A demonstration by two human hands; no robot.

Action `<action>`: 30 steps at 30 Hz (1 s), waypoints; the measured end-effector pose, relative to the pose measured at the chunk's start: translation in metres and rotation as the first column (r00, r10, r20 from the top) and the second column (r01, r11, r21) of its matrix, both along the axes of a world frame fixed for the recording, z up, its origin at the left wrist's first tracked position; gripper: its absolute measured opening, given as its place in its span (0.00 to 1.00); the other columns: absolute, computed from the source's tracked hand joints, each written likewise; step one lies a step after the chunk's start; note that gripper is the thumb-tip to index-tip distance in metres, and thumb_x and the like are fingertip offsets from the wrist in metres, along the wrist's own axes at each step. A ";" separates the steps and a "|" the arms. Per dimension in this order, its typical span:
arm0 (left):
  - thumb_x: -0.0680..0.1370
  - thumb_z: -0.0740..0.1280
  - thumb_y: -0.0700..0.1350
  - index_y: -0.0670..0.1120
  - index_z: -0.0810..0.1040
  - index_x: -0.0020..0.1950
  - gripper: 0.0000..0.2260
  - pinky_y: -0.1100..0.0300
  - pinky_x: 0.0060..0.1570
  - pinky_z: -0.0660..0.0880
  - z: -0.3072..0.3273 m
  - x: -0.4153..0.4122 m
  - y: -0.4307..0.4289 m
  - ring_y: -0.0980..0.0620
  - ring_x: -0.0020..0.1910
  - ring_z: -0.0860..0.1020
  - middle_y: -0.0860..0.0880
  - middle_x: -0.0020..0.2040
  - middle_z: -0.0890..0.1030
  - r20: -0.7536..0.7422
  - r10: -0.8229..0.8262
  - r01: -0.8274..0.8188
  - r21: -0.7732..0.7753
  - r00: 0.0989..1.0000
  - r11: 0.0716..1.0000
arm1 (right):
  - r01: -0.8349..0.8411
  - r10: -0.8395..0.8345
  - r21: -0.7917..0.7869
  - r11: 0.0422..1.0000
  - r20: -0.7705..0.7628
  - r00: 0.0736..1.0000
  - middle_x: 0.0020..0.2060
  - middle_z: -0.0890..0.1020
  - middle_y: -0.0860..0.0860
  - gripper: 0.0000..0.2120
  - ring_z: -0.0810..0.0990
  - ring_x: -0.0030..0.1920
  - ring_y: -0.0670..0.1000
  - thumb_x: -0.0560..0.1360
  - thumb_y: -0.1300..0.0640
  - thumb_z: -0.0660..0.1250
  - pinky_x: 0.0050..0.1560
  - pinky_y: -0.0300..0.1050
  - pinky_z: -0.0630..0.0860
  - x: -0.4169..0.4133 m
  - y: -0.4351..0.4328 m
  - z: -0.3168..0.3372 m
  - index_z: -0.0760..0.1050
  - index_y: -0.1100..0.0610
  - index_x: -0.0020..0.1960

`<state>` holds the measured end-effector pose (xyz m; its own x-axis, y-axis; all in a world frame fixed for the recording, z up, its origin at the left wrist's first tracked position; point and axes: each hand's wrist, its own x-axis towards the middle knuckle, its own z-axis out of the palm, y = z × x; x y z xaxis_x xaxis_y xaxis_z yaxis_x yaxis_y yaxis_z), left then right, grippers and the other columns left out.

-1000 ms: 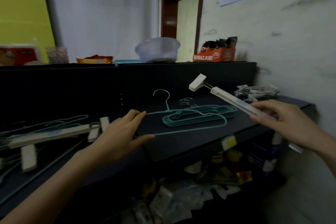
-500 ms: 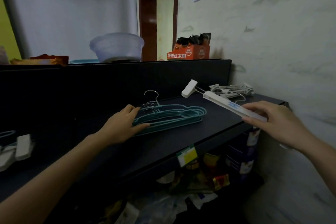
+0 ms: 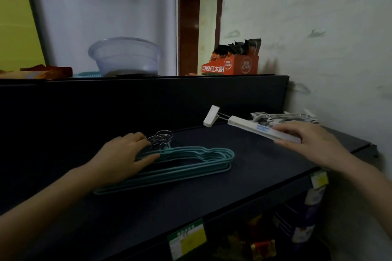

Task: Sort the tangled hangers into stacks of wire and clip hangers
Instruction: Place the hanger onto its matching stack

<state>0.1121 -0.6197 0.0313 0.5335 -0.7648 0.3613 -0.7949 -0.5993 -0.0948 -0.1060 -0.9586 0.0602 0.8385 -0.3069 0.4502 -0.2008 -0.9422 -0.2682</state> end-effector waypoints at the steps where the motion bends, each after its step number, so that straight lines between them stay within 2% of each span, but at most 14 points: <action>1: 0.75 0.51 0.64 0.52 0.71 0.64 0.25 0.63 0.53 0.70 0.004 -0.001 -0.009 0.56 0.54 0.73 0.55 0.60 0.73 0.036 -0.019 0.020 -0.016 0.999 1.000 | -0.004 0.004 -0.029 1.000 -0.014 1.000 0.55 0.78 0.41 0.17 0.75 0.54 0.44 0.73 0.48 0.67 0.51 0.47 0.73 0.005 -0.009 -0.003 0.75 0.46 0.61; 5: 0.77 0.55 0.60 0.54 0.75 0.57 0.16 0.65 0.43 0.71 0.018 -0.006 -0.053 0.59 0.46 0.73 0.58 0.50 0.75 0.048 -0.086 0.087 -0.013 0.995 0.996 | -0.008 0.002 -0.113 0.994 -0.052 0.999 0.59 0.77 0.40 0.19 0.74 0.58 0.44 0.73 0.45 0.66 0.47 0.41 0.68 0.012 -0.045 -0.008 0.73 0.44 0.63; 8: 0.78 0.55 0.60 0.55 0.75 0.56 0.15 0.62 0.44 0.74 0.024 -0.009 -0.092 0.57 0.46 0.75 0.59 0.49 0.75 0.032 -0.121 0.121 0.027 0.992 0.992 | 0.003 -0.007 -0.119 0.993 -0.031 0.999 0.57 0.79 0.41 0.18 0.76 0.55 0.46 0.72 0.45 0.67 0.45 0.43 0.70 0.010 -0.075 -0.005 0.74 0.43 0.61; 11: 0.78 0.55 0.59 0.55 0.76 0.55 0.15 0.62 0.42 0.74 0.029 -0.010 -0.129 0.58 0.45 0.75 0.59 0.49 0.76 0.048 -0.148 0.147 0.022 0.988 0.989 | -0.004 0.005 -0.075 0.997 0.014 1.000 0.53 0.80 0.44 0.16 0.76 0.48 0.45 0.72 0.48 0.68 0.42 0.42 0.70 0.007 -0.109 0.000 0.76 0.45 0.60; 14: 0.78 0.55 0.59 0.55 0.76 0.54 0.14 0.60 0.42 0.75 0.033 -0.011 -0.164 0.57 0.45 0.75 0.59 0.47 0.75 0.055 -0.146 0.145 0.017 0.988 0.989 | -0.013 0.014 -0.007 1.000 0.051 0.999 0.51 0.81 0.46 0.14 0.76 0.47 0.47 0.72 0.52 0.69 0.43 0.45 0.71 0.009 -0.146 0.010 0.78 0.48 0.58; 18: 0.78 0.55 0.59 0.55 0.75 0.55 0.15 0.57 0.45 0.76 0.035 -0.014 -0.209 0.56 0.48 0.76 0.57 0.49 0.76 0.050 -0.079 0.078 0.023 0.996 0.997 | -0.040 0.040 -0.017 0.999 0.014 0.999 0.51 0.81 0.48 0.14 0.77 0.48 0.49 0.72 0.54 0.70 0.46 0.46 0.72 0.017 -0.198 0.020 0.78 0.50 0.58; 24: 0.77 0.56 0.59 0.55 0.76 0.55 0.15 0.57 0.45 0.76 0.036 -0.018 -0.264 0.55 0.48 0.76 0.57 0.51 0.77 -0.012 0.039 -0.039 -0.018 0.999 0.999 | -0.164 0.166 0.028 0.986 -0.090 0.982 0.55 0.80 0.49 0.14 0.76 0.52 0.47 0.74 0.56 0.68 0.52 0.41 0.69 0.048 -0.268 0.023 0.77 0.53 0.59; 30: 0.78 0.55 0.59 0.55 0.75 0.57 0.15 0.57 0.47 0.76 0.031 -0.025 -0.295 0.56 0.49 0.76 0.57 0.52 0.76 -0.051 0.156 -0.156 -0.003 0.986 0.988 | -0.245 0.240 -0.010 0.969 -0.163 0.957 0.57 0.79 0.49 0.15 0.76 0.55 0.49 0.75 0.51 0.66 0.57 0.47 0.73 0.097 -0.290 0.015 0.75 0.51 0.61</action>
